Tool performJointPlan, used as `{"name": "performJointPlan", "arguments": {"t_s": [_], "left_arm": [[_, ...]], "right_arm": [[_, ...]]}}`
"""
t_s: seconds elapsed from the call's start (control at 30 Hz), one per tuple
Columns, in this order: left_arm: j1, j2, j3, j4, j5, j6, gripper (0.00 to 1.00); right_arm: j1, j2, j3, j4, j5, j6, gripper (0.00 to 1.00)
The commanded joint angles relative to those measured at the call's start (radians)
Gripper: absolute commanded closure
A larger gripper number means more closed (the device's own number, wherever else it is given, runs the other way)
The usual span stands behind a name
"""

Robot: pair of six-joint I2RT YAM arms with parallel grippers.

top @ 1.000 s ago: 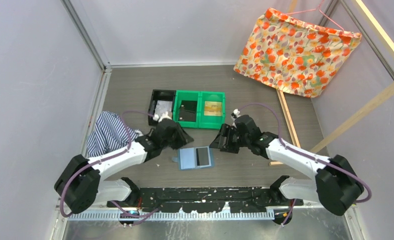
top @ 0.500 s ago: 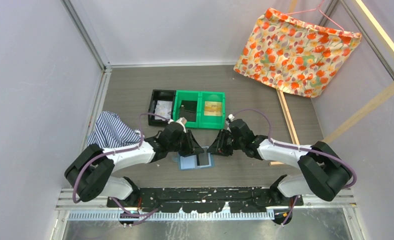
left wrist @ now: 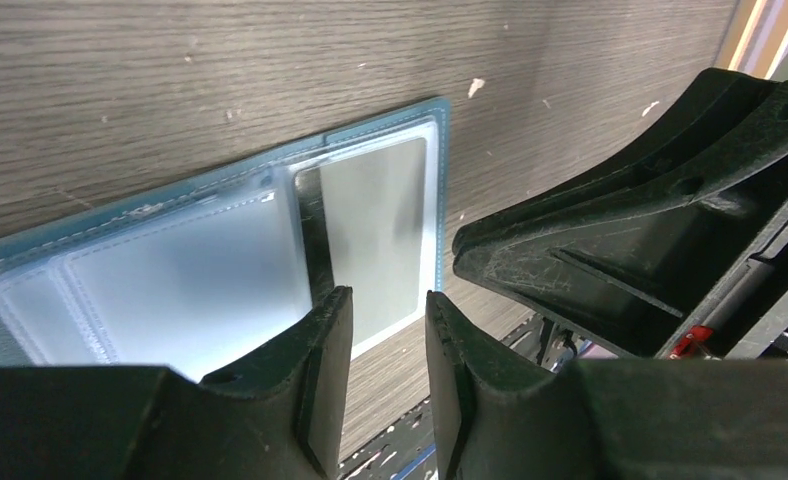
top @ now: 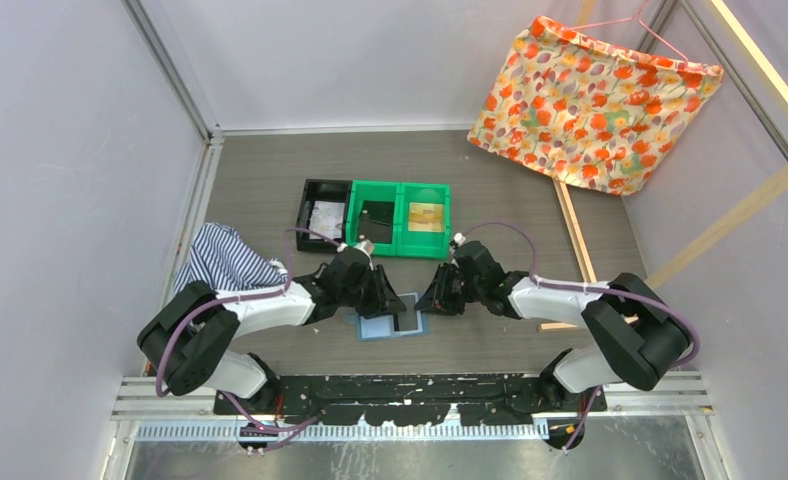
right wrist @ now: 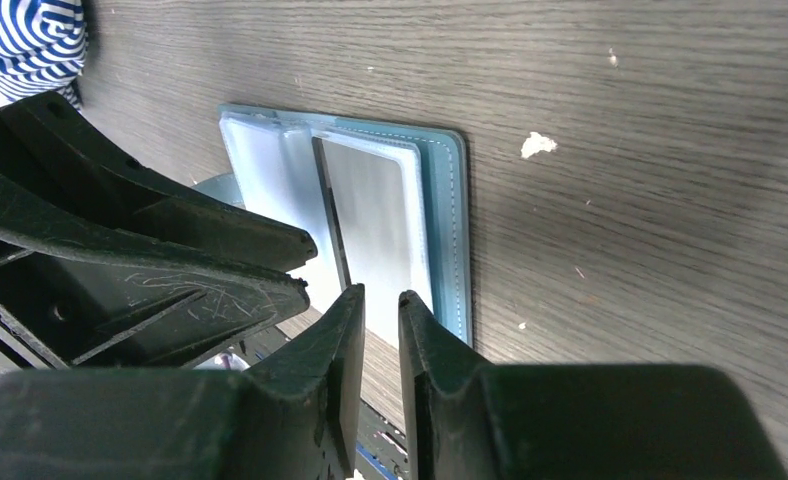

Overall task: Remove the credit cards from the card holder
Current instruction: Remove the credit card from the card holder.

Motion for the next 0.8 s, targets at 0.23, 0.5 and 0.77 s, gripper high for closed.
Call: {"name": "performJointPlan", "arguments": {"t_s": [0.23, 0.5, 0.77], "left_arm": [[-0.003, -0.025, -0.01, -0.07, -0.053, 0.04, 0.65], [-0.003, -0.026, -0.04, -0.054, -0.067, 0.038, 0.65], [-0.003, -0.007, -0.04, -0.066, -0.081, 0.041, 0.67]], "right_arm": [[0.008, 0.055, -0.002, 0.077, -0.01, -0.016, 0.81], [0.007, 0.072, -0.001, 0.084, -0.009, -0.018, 0.84], [0.008, 0.087, -0.009, 0.09, -0.001, -0.011, 0.86]]}}
